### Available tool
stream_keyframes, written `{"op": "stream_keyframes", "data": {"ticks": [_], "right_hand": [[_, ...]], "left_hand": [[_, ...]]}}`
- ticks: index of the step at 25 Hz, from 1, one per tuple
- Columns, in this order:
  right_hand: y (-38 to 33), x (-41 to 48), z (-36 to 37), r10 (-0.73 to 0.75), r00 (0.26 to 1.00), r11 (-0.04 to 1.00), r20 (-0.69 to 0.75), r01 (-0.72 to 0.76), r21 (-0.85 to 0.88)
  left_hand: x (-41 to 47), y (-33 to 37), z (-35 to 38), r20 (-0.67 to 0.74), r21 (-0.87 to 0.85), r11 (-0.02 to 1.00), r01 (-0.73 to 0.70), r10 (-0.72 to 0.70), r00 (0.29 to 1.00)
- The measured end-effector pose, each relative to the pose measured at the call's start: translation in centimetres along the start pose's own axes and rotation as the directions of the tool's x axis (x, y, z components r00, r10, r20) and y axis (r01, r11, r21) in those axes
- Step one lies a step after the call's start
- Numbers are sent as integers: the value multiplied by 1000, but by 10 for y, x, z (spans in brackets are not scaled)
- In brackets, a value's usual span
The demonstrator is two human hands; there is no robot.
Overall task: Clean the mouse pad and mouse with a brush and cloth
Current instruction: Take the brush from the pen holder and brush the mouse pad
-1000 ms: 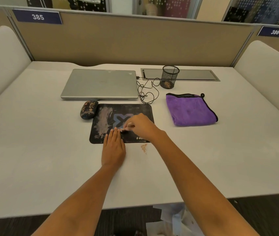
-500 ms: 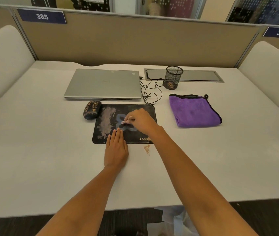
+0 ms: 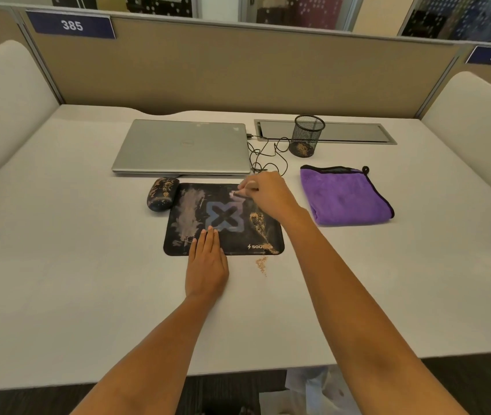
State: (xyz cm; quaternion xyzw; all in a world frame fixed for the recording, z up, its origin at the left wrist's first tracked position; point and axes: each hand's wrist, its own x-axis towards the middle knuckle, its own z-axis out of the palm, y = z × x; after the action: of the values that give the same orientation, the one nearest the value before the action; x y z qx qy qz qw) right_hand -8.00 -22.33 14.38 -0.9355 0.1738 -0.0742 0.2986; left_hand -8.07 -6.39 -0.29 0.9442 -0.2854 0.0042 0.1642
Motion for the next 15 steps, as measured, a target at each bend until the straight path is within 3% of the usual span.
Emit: {"op": "stream_keyframes", "data": {"ticks": [7,12,15], "right_hand": [[12,38,23,104,993,994,-58,-105,-27],[12,35,-2,1,962,993,273,32,-114],[14,43,-6,22,998,997,66,-18,-69]], "left_hand": [[1,-1,1,-3,-23,1000,0,0,1000],[1,-1,2,-7,-57,998,-6,6,1000],[2,-1,3,-1,-56,998,-11,11,1000]]}}
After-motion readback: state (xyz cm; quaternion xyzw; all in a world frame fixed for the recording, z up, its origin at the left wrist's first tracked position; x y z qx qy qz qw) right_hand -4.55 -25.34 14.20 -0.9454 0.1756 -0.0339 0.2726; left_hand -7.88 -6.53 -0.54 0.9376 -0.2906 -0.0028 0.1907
